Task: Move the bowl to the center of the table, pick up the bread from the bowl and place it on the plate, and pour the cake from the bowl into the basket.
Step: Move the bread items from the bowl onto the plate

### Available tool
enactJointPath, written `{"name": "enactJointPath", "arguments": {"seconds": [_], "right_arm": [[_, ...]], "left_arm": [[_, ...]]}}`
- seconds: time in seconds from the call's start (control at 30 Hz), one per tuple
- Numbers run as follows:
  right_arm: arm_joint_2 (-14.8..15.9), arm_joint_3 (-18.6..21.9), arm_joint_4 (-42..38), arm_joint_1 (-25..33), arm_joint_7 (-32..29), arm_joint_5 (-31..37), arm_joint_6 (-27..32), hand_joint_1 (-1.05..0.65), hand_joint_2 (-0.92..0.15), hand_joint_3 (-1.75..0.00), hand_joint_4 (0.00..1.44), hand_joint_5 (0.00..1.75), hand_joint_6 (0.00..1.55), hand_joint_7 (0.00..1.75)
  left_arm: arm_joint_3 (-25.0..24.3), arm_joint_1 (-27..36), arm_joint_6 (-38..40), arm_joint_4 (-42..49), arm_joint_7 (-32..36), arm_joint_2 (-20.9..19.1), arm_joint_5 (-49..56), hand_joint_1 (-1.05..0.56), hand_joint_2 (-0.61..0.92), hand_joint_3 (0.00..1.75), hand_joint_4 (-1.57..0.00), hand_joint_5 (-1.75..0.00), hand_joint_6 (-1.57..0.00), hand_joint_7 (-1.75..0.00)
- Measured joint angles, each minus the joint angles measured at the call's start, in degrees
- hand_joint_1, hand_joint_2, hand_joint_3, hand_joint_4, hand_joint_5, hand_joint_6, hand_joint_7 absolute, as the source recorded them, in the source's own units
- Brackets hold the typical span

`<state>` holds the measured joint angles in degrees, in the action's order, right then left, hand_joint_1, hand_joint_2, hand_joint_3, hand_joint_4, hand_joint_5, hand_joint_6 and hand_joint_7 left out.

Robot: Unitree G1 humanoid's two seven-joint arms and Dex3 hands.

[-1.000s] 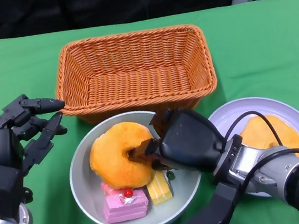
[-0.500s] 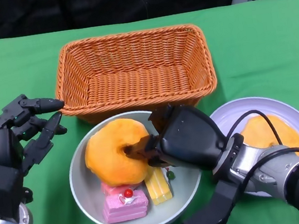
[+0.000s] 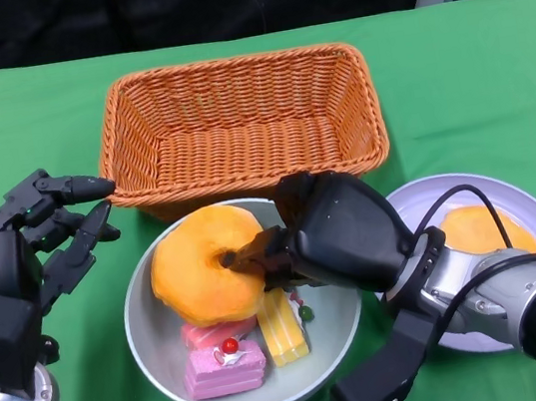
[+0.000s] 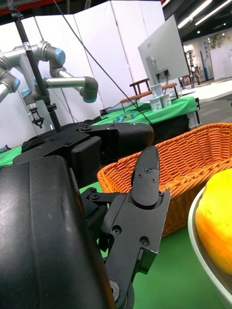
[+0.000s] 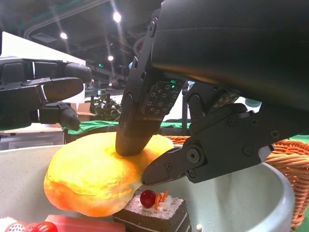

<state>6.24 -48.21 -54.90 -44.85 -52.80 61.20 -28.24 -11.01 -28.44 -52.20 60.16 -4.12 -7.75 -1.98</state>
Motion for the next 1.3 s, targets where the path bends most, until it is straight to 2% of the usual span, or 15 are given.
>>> {"name": "enactJointPath", "arguments": {"seconds": [0.07,0.17,0.2,0.23,0.3,0.4,0.5,0.63,0.83,0.93,1.0,1.07,1.1,1.17,1.3], "right_arm": [[0.6,0.3,0.7,0.1,0.1,-0.4,-1.1,-0.22,-0.92,-0.01,0.90,1.26,1.24,0.06],[1.8,1.2,2.5,0.5,0.4,-1.0,-2.1,-0.20,-0.92,-0.01,0.86,1.41,1.25,0.10],[2.3,1.7,3.5,0.7,0.8,-1.6,-2.3,-0.19,-0.91,-0.01,0.83,1.48,1.22,0.19],[2.7,2.1,4.4,0.9,1.1,-1.8,-2.8,-0.18,-0.91,-0.01,0.80,1.53,1.05,0.55],[3.6,2.5,6.0,1.4,1.7,-2.2,-3.3,-0.18,-0.91,0.00,0.79,1.56,0.88,0.88],[4.1,3.2,7.6,2.5,3.3,-2.6,-3.6,-0.18,-0.91,0.00,0.79,1.54,0.80,1.02],[6.3,4.6,12.8,4.3,6.4,-3.5,-3.9,-0.18,-0.91,0.00,0.79,1.52,0.78,1.05],[8.1,6.7,17.1,6.0,8.5,-4.2,-4.2,-0.18,-0.89,0.00,0.85,1.42,0.81,0.96],[8.9,8.3,19.4,8.3,8.9,-4.1,-4.6,-0.17,-0.89,0.00,0.86,1.47,0.84,0.93],[9.4,8.8,20.5,8.8,10.2,-4.1,-4.5,-0.20,-0.89,0.00,0.79,1.43,0.80,0.90],[10.2,8.9,22.4,9.3,14.3,-4.2,-3.8,-0.26,-0.86,0.00,0.74,1.31,0.81,0.70],[10.9,9.2,24.3,9.9,18.4,-4.7,-3.3,-0.33,-0.85,0.00,0.85,0.73,0.88,0.24],[11.0,9.3,25.0,10.2,19.9,-5.0,-3.1,-0.34,-0.85,0.00,0.90,0.56,0.90,0.13],[11.3,9.8,26.5,10.8,22.1,-5.2,-2.8,-0.37,-0.85,0.00,0.92,0.37,0.88,0.03],[11.5,10.7,29.7,11.8,25.7,-5.3,-1.2,-0.53,-0.84,0.00,0.76,0.15,0.64,0.00]], "left_arm": [[0.0,0.0,0.0,0.0,0.0,0.0,-0.1,-0.25,0.92,0.28,-0.86,-1.19,-0.85,-0.83],[-0.1,0.0,0.0,0.1,0.0,0.0,-0.2,-0.24,0.92,0.28,-0.86,-1.19,-0.85,-0.83],[-0.1,0.0,0.0,0.1,0.0,0.0,-0.2,-0.23,0.92,0.28,-0.86,-1.19,-0.85,-0.83],[-0.1,0.0,0.0,0.1,0.0,0.0,-0.2,-0.23,0.92,0.29,-0.85,-1.19,-0.85,-0.83],[-0.1,0.0,0.0,0.1,0.0,0.0,-0.2,-0.23,0.92,0.29,-0.85,-1.19,-0.85,-0.82],[-0.1,0.0,0.0,0.1,0.0,0.0,-0.2,-0.23,0.92,0.29,-0.85,-1.19,-0.85,-0.82],[-0.3,-0.1,0.0,0.4,-0.1,-0.2,-0.2,-0.23,0.92,0.29,-0.85,-1.19,-0.85,-0.82],[-0.3,-0.1,0.0,0.7,-0.1,-0.3,-0.2,-0.23,0.92,0.28,-0.86,-1.20,-0.85,-0.82],[-0.3,-0.1,0.1,0.7,-0.1,-0.3,-0.2,-0.22,0.92,0.28,-0.86,-1.20,-0.85,-0.83],[-0.3,-0.1,0.2,0.7,-0.1,-0.3,-0.1,-0.24,0.92,0.28,-0.87,-1.20,-0.85,-0.83],[-0.2,-0.1,0.2,0.7,-0.1,-0.2,-0.1,-0.24,0.92,0.27,-0.86,-1.19,-0.85,-0.83],[-0.2,-0.1,0.2,0.7,-0.1,-0.2,-0.1,-0.24,0.92,0.27,-0.87,-1.19,-0.85,-0.83],[-0.2,-0.1,0.2,0.7,0.0,-0.2,-0.1,-0.24,0.92,0.27,-0.87,-1.20,-0.85,-0.83],[-0.2,-0.1,0.2,0.7,0.0,-0.2,-0.1,-0.24,0.92,0.27,-0.87,-1.19,-0.85,-0.83],[-0.2,-0.1,0.2,0.7,-0.1,-0.2,-0.2,-0.24,0.92,0.27,-0.86,-1.19,-0.85,-0.82]]}}
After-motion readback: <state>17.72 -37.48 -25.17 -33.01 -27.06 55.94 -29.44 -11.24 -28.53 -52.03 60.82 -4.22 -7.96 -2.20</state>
